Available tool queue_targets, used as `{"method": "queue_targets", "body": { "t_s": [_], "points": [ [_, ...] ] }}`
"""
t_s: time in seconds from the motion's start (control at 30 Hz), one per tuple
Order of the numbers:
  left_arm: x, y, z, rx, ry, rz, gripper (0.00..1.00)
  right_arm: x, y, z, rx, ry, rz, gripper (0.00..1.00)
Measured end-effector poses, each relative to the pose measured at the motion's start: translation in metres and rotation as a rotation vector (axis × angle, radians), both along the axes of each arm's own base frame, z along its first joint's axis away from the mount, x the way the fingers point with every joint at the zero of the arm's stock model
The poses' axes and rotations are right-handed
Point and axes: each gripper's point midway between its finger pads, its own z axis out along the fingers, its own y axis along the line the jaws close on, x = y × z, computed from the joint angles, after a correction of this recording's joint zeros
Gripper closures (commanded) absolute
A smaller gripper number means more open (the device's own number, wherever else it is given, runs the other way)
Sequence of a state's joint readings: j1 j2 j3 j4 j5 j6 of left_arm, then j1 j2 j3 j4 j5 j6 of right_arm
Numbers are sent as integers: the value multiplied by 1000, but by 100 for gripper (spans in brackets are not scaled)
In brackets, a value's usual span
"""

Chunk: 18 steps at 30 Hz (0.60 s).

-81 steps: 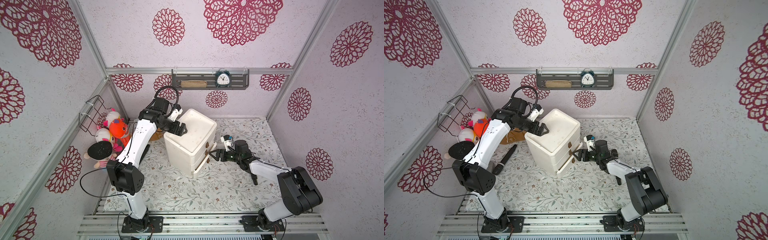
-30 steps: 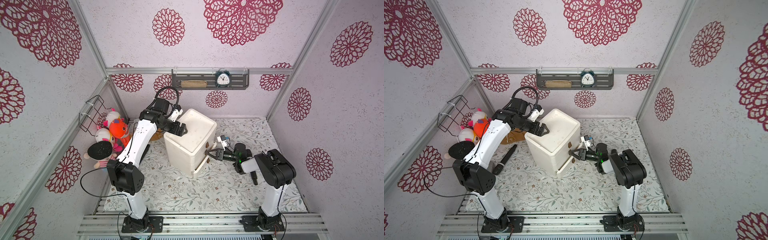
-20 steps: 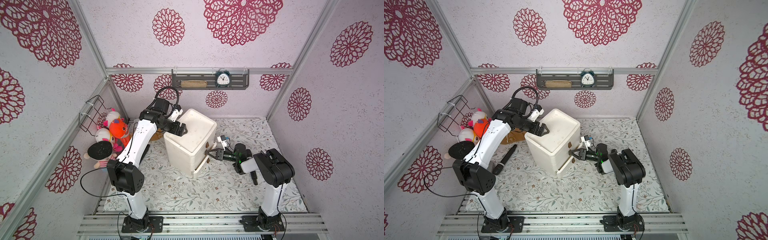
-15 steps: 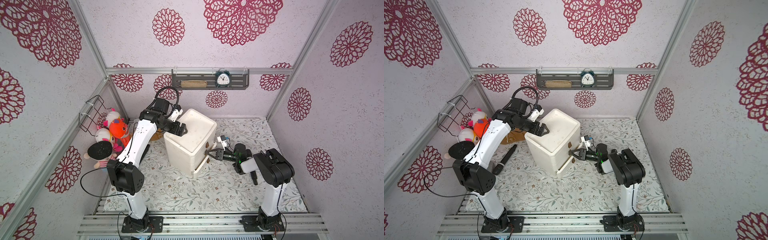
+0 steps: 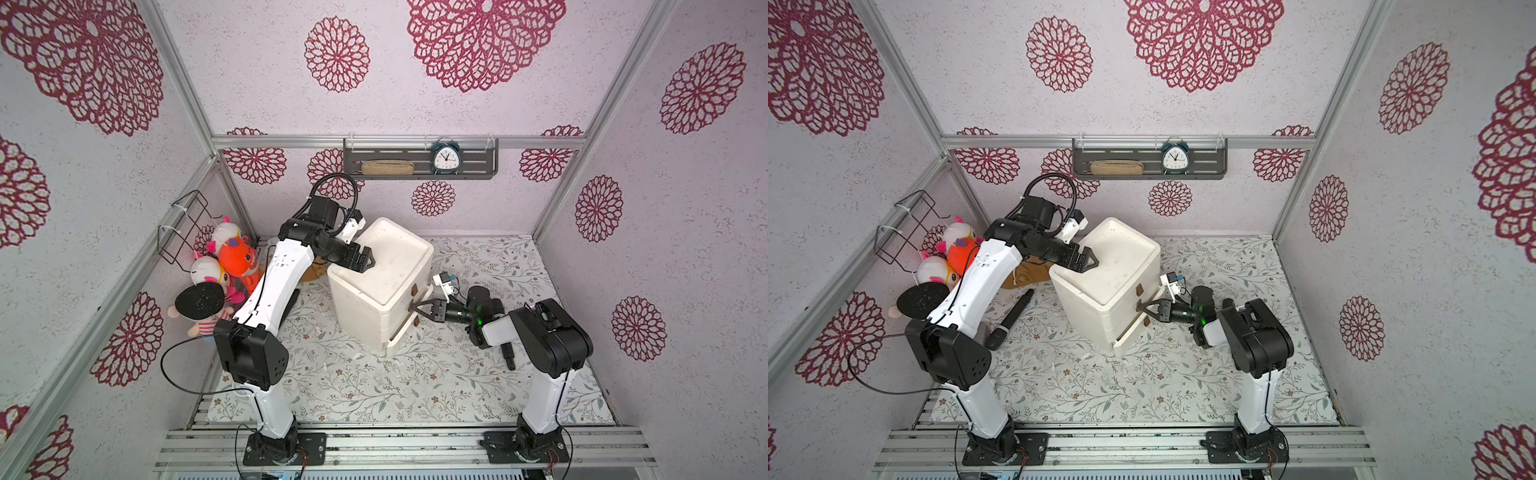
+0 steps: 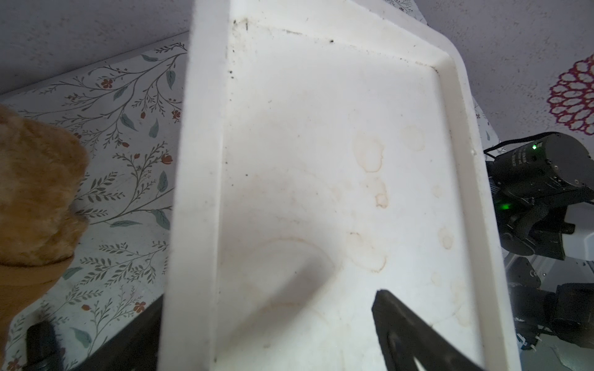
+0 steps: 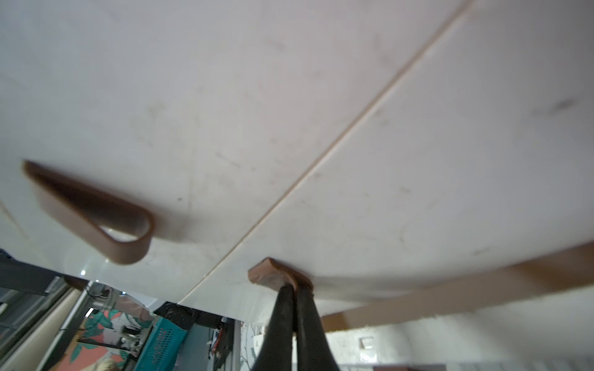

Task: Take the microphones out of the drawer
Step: Open the drawer in the storage box.

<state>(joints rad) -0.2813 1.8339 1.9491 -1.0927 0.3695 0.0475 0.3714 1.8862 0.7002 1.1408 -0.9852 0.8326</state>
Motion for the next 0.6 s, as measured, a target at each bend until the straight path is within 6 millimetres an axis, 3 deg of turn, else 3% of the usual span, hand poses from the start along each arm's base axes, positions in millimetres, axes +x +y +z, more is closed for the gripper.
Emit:
{"method": "queue_targets", "body": {
  "t_s": [0.6],
  "points": [
    [1,0,0,4,1,15,3,-5,-10,2,-175,-51,-72,100]
  ]
}}
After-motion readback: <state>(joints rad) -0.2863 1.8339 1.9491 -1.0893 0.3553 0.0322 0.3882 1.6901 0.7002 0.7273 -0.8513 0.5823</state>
